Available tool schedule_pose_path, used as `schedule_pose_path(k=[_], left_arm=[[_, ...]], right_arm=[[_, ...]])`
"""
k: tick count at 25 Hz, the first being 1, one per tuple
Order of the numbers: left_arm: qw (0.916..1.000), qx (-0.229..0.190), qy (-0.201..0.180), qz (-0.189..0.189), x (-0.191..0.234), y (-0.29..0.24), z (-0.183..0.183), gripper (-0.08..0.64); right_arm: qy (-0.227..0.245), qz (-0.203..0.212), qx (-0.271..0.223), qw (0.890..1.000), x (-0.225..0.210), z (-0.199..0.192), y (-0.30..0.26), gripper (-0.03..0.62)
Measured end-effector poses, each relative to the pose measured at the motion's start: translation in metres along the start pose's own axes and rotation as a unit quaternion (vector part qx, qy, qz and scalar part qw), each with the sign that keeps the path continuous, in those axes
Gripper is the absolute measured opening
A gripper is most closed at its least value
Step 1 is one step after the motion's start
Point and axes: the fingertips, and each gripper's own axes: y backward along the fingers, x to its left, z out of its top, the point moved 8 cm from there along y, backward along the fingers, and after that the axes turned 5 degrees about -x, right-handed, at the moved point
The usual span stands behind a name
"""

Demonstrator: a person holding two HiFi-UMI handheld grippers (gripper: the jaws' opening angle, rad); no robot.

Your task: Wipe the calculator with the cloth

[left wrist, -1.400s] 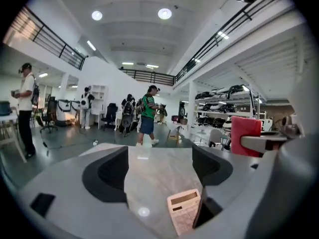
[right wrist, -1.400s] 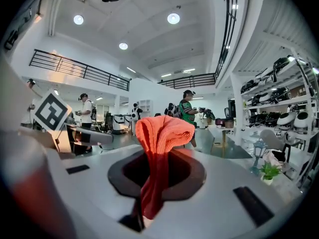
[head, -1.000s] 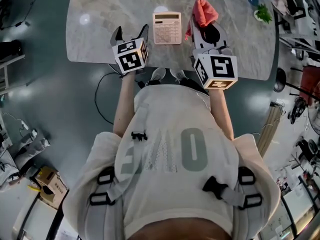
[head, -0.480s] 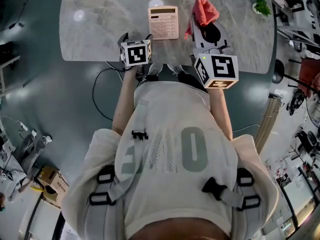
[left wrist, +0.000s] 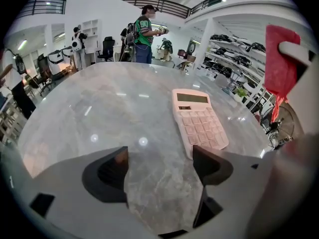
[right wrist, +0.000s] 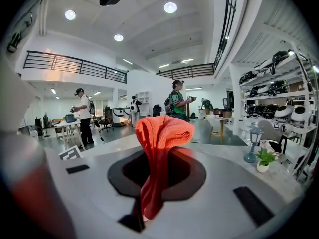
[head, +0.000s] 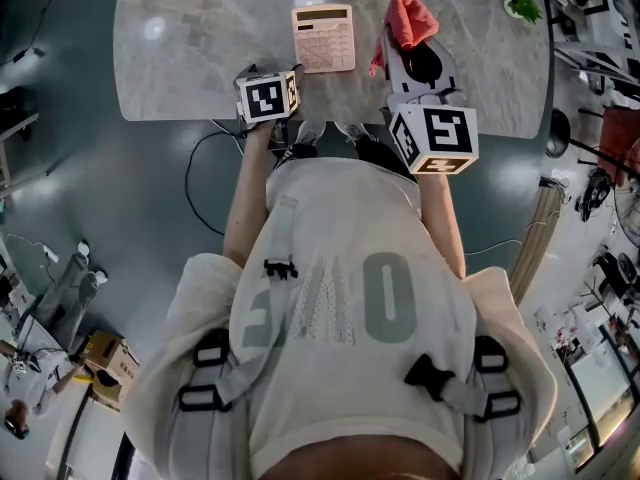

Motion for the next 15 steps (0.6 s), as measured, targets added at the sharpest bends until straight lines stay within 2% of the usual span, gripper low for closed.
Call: schedule_pose_path(k=[6,9,12,15], left_arm=[[0.9996,-0.027,0.001,-0.009,0.0,-0.003,-0.007,0.396],[0.9996,-0.026,0.001,-0.009,0.0,-0.005,-0.007,0.397],[0.9997,-0.024,0.001,-0.01,0.001,-0.005,-0.007,0.397],[0.9997,-0.024,0.001,-0.01,0.001,-0.006,-0.008,0.397]], right_arm=[[0.018,0.003,0.002,1.0,0.0,-0.001,-0.005,0.054],[0.044,0.005,0.002,0.999,-0.004,0.004,-0.012,0.054],[0.093,0.01,0.006,0.996,-0.006,0.012,-0.024,0.054],[0.185,0.023,0.034,0.982,-0.007,0.017,-0.043,0.055]])
